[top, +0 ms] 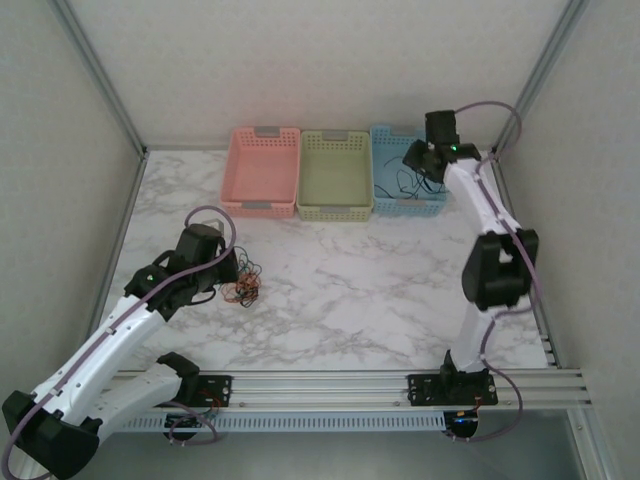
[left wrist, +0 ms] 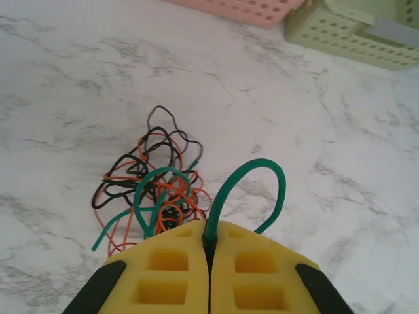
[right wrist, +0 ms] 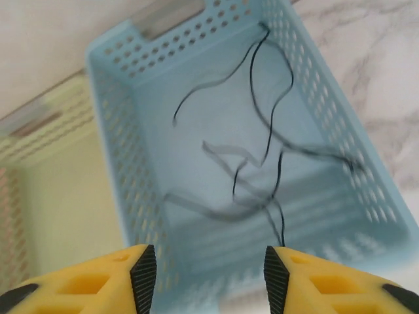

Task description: Untangle the cables

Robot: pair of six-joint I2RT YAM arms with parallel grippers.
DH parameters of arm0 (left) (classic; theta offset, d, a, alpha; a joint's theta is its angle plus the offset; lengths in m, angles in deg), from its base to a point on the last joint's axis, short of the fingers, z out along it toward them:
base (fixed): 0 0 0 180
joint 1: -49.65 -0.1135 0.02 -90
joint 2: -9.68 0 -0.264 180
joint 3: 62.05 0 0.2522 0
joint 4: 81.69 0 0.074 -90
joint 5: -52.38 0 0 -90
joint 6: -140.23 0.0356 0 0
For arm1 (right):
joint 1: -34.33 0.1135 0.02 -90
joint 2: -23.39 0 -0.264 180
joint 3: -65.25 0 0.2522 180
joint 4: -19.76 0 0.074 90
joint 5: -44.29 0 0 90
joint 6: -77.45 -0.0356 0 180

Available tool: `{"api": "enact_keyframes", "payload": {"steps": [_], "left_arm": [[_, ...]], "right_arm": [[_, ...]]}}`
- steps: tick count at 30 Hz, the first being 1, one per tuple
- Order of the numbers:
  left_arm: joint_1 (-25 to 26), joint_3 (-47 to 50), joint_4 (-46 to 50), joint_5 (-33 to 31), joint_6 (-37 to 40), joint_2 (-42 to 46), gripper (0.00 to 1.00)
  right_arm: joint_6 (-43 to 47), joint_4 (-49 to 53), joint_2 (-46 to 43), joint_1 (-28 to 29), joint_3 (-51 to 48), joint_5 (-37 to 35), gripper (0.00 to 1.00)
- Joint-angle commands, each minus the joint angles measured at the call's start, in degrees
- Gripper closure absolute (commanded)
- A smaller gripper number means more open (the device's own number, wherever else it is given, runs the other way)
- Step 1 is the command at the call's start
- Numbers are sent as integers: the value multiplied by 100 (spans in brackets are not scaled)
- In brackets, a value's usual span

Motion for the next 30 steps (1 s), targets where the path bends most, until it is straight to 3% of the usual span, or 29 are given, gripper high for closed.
{"api": "enact_keyframes", "payload": {"steps": [1,5,13,16,22,25,30], "left_arm": [[-40,30,-499,1078,131,127,100],[9,-127,-895,2403,128,17,100],[399,-313,-1857,3232,-204,-239,100],[526,-348,-1996,3053,-242,-551,100],[509,-347,-1293,1697,-92,-1396,100],[496,-112,-1319,1494,-73,-1788,100],[496,288,-1551,1407,-73,-2037,100]], "right_arm": [[-60,-1097,-1361,150,-1581,1157,53],[465,-1922,-2617,584,-3355,2143,54],[622,-2442,-3890,1257,-5154,2938,54],[656,-2736,-3921,1446,-5565,3002,56],[553,-2913,-3411,1828,-5659,2983,56],[568,-2631,-2882,2000,-5369,2738,58],[664,-2676,-2211,2288,-5065,2956,58]]}}
